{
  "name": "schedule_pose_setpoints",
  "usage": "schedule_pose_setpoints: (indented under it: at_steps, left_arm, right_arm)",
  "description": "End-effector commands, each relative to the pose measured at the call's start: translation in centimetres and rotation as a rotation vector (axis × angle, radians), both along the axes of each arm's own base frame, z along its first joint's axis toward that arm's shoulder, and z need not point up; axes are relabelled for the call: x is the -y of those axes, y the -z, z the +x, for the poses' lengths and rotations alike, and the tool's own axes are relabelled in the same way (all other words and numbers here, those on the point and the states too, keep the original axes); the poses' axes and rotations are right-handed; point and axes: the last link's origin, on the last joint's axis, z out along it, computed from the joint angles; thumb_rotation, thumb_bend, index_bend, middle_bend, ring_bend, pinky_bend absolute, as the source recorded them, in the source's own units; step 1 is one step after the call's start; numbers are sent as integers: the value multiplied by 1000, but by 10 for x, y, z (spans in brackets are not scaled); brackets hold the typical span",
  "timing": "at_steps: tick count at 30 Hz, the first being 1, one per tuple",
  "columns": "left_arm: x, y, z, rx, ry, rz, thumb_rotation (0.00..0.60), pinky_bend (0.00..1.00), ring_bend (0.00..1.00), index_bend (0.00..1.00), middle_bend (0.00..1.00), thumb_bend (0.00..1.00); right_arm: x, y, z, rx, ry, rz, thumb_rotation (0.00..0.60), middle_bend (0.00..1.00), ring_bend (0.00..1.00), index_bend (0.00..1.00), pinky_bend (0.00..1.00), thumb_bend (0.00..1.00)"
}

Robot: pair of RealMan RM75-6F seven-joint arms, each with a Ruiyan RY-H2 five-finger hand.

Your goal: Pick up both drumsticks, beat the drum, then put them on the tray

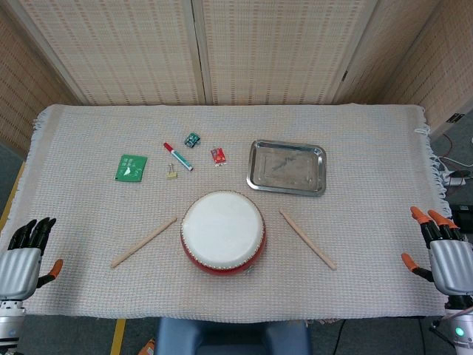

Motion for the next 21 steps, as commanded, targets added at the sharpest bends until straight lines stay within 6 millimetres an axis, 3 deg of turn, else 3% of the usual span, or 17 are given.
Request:
schedule_pose_setpoints:
  at_steps: [1, 13, 21]
  left_arm:
    - [-1, 2, 1, -6, 1, -6, 600, 112, 21, 73, 56, 321]
    - [-6, 8, 7, 18, 20, -24, 600, 115, 24, 123, 56, 321]
    - [-23, 38, 26, 108, 76, -150, 600, 127, 55, 194, 86, 321]
  right_arm:
    - [1, 0, 0, 3, 3, 2, 600, 198, 66, 90, 176, 153]
    - [0, -4, 1, 8, -11, -9, 600, 198, 66, 90, 176, 153]
    - [-8, -9, 1, 18, -22, -19, 600, 198, 66, 90, 176, 153]
